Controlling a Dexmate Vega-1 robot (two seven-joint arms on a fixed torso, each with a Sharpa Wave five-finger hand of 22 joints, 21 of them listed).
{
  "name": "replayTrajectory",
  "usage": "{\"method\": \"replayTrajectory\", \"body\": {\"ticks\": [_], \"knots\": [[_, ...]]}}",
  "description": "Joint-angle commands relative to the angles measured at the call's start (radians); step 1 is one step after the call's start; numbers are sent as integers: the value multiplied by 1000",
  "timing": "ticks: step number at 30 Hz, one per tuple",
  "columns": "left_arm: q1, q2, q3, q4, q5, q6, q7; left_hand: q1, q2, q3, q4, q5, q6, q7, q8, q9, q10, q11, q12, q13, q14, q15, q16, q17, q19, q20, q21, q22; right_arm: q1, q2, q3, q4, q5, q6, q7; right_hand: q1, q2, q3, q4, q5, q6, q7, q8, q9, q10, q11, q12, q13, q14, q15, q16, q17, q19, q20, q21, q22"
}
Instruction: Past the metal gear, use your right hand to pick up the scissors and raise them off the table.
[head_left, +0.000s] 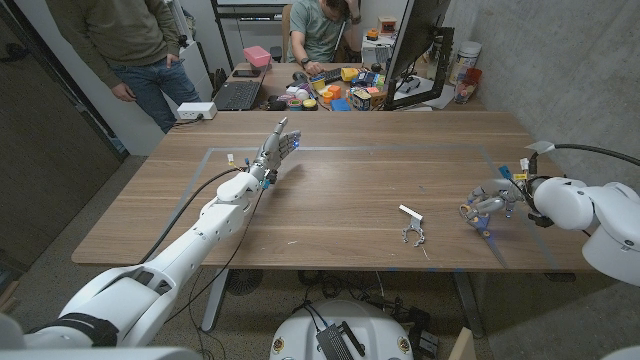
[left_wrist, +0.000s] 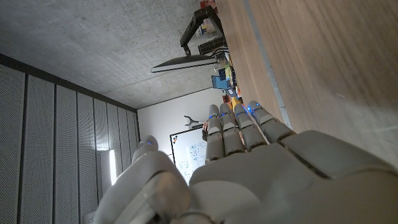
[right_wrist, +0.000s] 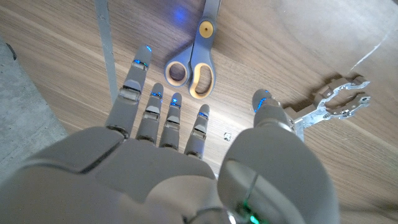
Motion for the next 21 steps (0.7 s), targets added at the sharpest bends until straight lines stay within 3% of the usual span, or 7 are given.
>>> {"method": "replayTrajectory", "body": {"ticks": [1,11,21], "knots": [[-24,-7,13,20,8,9,-14,4,8,-4,-3,3,6,-2,3,4,0,2,6,4,-1,4,5,3,-2,-10,4,4,-24,-32,-67,-16,-22,-61,-123,12,2,-2,1,8,-6,3,0,3,-17,0,-8,5,-4,-8,2,4,-3,-2,-3,2],[-30,-8,19,21,14,22,-12,4,9,-5,-3,3,7,0,3,4,2,2,7,4,1,4,6,3,-2,-10,4,4,-27,-61,-83,-2,29,-58,-166,18,10,-1,3,12,36,2,19,3,-13,-1,-5,5,-7,-14,3,5,-15,-2,-10,2],[-26,-4,19,9,17,30,-1,5,10,-6,-3,3,7,0,2,4,1,2,7,4,1,4,6,3,-2,-10,4,4,-48,-80,-75,12,79,-53,-201,20,15,-2,5,15,41,3,19,3,-36,6,-12,5,-17,-14,1,5,-23,-2,-14,2]]}}
